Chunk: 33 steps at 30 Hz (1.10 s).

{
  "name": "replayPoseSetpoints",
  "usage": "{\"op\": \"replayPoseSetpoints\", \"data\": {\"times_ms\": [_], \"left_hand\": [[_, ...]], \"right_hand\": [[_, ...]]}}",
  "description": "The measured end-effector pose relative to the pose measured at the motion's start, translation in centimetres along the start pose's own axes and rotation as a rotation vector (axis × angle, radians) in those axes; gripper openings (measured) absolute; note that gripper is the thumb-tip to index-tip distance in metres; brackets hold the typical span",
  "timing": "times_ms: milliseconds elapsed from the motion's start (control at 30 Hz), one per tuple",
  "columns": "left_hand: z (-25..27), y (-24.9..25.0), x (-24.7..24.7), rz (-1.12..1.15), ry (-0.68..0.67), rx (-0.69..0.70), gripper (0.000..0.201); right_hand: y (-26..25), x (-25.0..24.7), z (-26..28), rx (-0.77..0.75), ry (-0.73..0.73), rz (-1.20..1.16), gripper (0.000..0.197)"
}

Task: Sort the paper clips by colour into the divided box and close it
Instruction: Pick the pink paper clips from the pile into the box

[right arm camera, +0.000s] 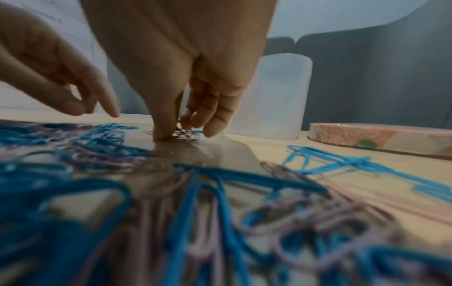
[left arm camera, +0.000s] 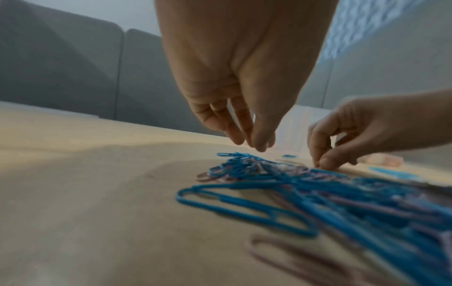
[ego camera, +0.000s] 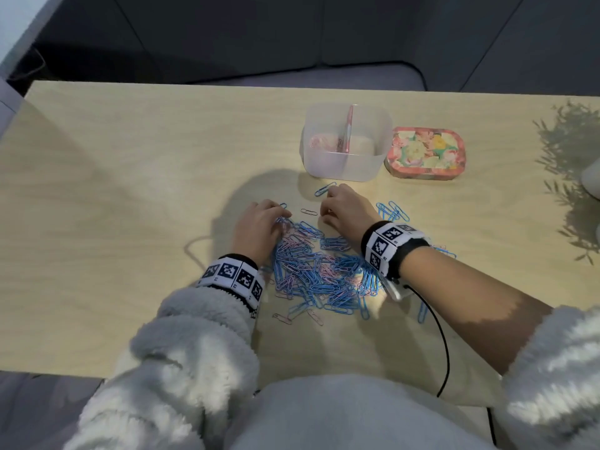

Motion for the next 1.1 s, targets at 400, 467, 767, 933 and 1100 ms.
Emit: {"op": "replayPoseSetpoints", "data": {"times_ms": [400,467,767,933,1100], "left_hand": [[-3.1,-1.2,-0.9,-0.024,0.046,-0.086,0.013],[-3.0,-1.9,-1.4,-0.001,0.085,-0.127,0.016],[-0.3,-2.3,-1.0,-0.087,0.119,-0.159,0.016],[1.0,-2.1,0.7,-0.039,0.062,-0.181,0.019],[1.6,-2.4,1.1,-0.044,0.007,-0.153,0.018]], "right_hand": [[0.7,-8.2,-0.3,0.139,0.290,-0.306,0.013],[0.7,-10.8,-1.9,0.152,0.359,-0.336,0.015],[-1.5,-9.9,-2.4,0.116,0.398,-0.254,0.022],[-2.8,-0.2,-0.3,0.217,-0.009,-0.255,0.018],[-1.7,2.0,0.5,0.275,-0.051,-0.298,0.015]]}}
Point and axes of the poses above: each hand's wrist, its own z-axis away from the middle knuckle, its own x-axis out of the palm, y = z × x, the point moved 8 cm from there along -z, towards the middle knuckle, and after that the axes turned 1 degree about -x, right-handed, at the moved point
